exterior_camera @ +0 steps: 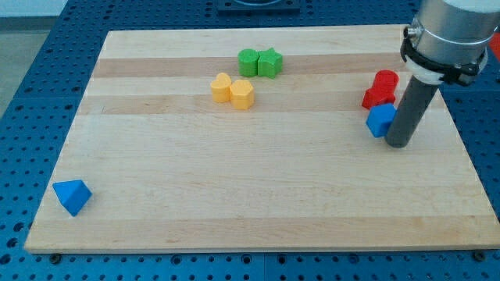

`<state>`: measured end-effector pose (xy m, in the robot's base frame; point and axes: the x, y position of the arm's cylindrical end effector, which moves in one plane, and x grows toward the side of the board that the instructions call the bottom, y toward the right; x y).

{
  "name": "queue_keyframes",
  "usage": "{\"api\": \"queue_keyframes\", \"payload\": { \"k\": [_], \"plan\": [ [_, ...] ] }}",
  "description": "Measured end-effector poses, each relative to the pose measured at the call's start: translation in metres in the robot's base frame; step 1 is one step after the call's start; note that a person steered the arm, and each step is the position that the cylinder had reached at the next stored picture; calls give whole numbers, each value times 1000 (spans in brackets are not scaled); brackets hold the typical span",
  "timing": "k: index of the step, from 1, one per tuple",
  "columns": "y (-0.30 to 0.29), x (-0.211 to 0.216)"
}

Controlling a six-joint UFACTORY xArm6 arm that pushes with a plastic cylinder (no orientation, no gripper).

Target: Point your arm to the left of the red star

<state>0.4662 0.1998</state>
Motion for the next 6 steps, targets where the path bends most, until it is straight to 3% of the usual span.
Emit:
{"api": "queue_keyframes", "payload": {
  "k": [2, 3, 4, 5, 6],
  "plan": [
    [-9, 16],
    [-82, 16],
    [-142, -18],
    [-157, -47],
    [-131, -56]
  ]
}}
